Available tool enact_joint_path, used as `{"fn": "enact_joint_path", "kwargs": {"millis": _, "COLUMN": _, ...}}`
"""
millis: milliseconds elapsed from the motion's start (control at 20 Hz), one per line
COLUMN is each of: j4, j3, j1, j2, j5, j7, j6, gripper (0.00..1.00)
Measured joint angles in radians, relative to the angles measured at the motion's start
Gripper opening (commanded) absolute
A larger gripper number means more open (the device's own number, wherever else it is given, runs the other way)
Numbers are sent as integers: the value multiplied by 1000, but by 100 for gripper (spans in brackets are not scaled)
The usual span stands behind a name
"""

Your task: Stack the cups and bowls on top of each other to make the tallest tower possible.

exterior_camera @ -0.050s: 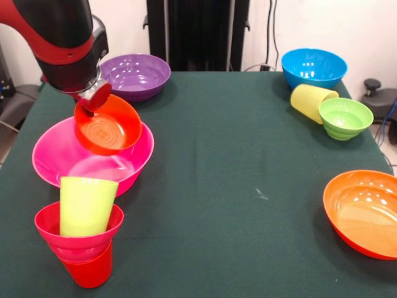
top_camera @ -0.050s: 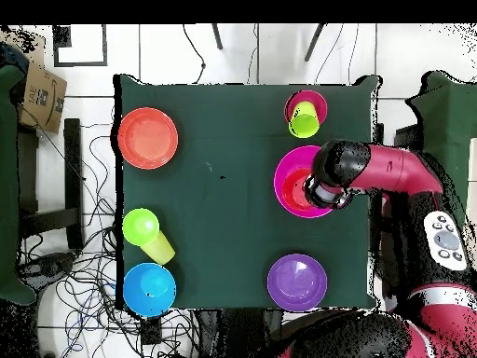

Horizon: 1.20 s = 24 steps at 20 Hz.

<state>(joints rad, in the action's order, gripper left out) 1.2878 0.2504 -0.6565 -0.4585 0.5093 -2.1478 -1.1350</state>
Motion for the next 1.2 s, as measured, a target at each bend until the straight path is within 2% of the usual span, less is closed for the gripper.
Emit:
{"fn": "enact_joint_path", "kwargs": {"millis": 650, "j4": 76, "j3": -6, "j1": -23, "j2": -2, "j5": 43, "j7": 0, "j6": 90, "gripper": 0}}
{"fn": "enact_joint_path", "kwargs": {"millis": 1200, "j4": 100, "j3": -6, "j1": -23, "j2": -12, "j5": 44, "j7": 0, "j6": 92, "gripper": 0}}
